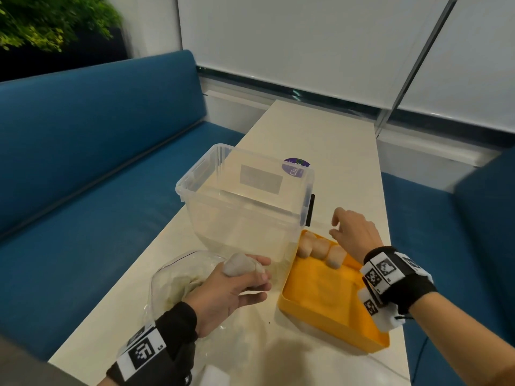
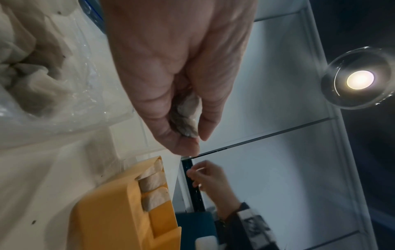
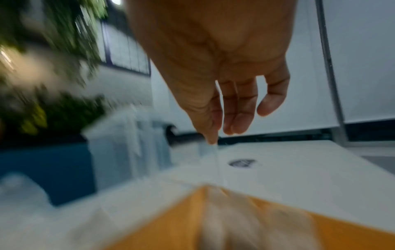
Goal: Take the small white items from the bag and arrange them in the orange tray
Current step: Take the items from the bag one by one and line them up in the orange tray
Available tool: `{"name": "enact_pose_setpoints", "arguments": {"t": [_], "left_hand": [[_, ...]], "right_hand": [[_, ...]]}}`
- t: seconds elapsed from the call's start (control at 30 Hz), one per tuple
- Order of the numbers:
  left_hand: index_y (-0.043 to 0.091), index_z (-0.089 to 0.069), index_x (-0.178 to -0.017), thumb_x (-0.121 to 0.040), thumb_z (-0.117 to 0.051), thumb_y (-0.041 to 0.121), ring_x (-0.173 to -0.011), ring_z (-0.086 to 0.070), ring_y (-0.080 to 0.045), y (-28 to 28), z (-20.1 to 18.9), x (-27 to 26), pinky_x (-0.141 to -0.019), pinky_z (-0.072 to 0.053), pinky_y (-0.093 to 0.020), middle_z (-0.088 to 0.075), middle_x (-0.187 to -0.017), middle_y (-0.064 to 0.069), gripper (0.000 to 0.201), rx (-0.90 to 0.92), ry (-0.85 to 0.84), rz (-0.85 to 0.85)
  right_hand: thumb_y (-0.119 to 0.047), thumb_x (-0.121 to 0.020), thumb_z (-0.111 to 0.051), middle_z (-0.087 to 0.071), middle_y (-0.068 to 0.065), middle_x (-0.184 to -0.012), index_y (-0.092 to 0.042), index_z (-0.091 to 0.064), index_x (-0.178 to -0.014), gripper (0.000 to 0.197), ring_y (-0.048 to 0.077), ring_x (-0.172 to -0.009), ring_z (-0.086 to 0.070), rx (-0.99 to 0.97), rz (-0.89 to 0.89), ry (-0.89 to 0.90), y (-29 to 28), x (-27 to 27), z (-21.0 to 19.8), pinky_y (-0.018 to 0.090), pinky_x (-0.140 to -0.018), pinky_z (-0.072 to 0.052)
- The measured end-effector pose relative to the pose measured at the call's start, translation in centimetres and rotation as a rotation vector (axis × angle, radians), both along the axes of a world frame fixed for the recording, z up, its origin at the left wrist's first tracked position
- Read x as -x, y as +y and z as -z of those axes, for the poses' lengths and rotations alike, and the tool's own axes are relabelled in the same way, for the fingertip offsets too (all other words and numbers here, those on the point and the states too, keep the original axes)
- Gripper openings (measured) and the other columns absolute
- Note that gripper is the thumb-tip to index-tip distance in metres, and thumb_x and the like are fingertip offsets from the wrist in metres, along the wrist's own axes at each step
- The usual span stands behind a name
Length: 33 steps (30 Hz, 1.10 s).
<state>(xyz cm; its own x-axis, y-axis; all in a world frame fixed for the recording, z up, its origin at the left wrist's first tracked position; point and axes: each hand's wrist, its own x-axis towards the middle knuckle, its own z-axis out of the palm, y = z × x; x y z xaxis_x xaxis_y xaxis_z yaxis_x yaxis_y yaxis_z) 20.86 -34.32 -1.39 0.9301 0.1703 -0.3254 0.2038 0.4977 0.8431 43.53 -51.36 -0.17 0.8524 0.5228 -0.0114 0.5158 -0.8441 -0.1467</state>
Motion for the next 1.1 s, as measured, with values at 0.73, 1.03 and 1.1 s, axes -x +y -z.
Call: {"name": "enact_pose_setpoints", "arguments": {"t": [0.73, 1.03, 1.1], "left_hand": [[0.012, -0.064, -0.113, -0.087, -0.063, 0.018, -0.077, -0.065, -0.011, -2.6, -3.5, -1.7, -0.067, -0.054, -0.024, -0.068, -0.09, -0.003, 0.027, 0.06, -0.091, 0.126], [0.012, -0.06, -0.099, -0.084, -0.07, 0.012, -0.084, -0.069, -0.016, -3.8, -3.2, -2.2, -0.072, -0.056, -0.026, -0.071, -0.082, 0.0, 0.017, -0.091, -0.174, -0.061], [0.013, -0.062, -0.097, -0.082, -0.07, 0.012, -0.083, -0.069, -0.018, -3.9, -3.3, -2.1, -0.073, -0.058, -0.028, -0.069, -0.083, -0.002, 0.017, -0.075, -0.158, -0.055]], "right_hand": [[-0.002, -0.093, -0.049, -0.069, 0.016, -0.087, -0.001, -0.07, -0.09, 0.021, 0.031, -0.083, -0.066, -0.641, -0.386, 0.647, -0.5, 9.0, -8.8, 0.04, -0.08, -0.056], [-0.021, -0.085, -0.065, -0.071, 0.002, -0.077, -0.014, -0.068, -0.092, 0.011, 0.014, -0.067, -0.068, -0.621, -0.333, 0.37, -2.3, 8.8, -9.0, 0.025, -0.07, -0.058], [-0.019, -0.086, -0.065, -0.07, -0.002, -0.077, -0.018, -0.067, -0.09, 0.005, 0.01, -0.067, -0.067, -0.639, -0.285, 0.309, -2.9, 7.9, -9.3, 0.016, -0.066, -0.055]]}}
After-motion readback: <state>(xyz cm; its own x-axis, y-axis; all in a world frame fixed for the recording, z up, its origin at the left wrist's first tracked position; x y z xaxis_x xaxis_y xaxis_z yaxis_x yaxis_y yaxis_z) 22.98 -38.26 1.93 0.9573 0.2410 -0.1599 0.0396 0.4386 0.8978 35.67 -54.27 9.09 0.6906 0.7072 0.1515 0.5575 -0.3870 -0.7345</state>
